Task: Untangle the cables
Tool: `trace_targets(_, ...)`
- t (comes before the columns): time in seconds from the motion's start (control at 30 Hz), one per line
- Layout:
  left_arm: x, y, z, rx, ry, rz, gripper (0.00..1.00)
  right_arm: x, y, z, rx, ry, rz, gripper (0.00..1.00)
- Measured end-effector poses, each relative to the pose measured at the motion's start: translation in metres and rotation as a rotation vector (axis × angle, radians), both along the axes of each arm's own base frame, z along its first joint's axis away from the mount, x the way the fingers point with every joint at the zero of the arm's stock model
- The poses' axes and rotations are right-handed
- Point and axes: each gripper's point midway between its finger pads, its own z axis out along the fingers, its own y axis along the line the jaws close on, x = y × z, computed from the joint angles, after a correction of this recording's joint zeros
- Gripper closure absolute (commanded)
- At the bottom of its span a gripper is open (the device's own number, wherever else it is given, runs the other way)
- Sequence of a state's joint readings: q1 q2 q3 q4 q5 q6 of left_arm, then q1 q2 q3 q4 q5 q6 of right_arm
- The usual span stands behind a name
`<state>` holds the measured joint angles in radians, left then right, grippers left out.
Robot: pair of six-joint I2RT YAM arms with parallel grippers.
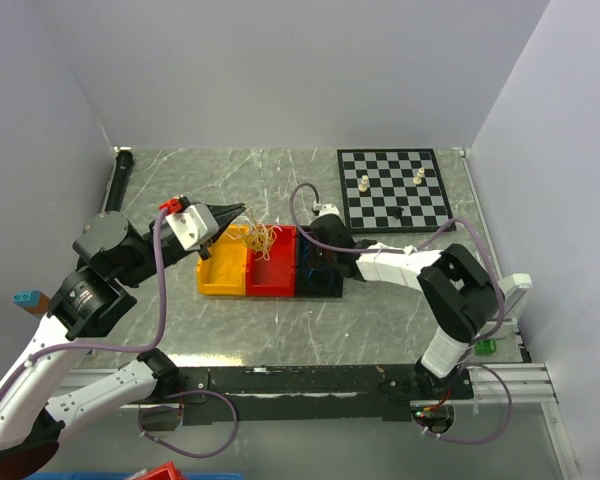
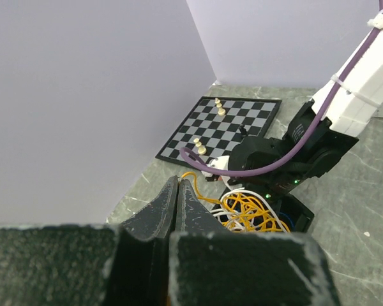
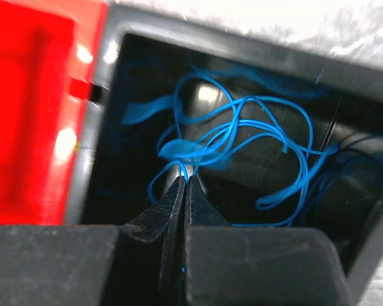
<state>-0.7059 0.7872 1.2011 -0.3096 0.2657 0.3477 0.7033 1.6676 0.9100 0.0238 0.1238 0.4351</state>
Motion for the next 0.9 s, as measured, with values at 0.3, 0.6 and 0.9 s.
trace_targets(0.3,-0.006,-0.006,-0.011,-0.051,0.104,-0.033,0.99,-0.026,-0.001,0.065,0.158,-0.089,0.065,0.29)
trace_targets(0.6,-0.007,-0.018,-0.067,-0.027,0.281,-0.066,0.99,-0.074,-0.01,0.217,0.486,-0.437,0.217,0.32)
trace_targets(0.9,-0.005,-0.026,-0.076,-0.006,0.307,-0.09,0.99,-0.126,-0.008,0.222,0.593,-0.45,0.419,0.33)
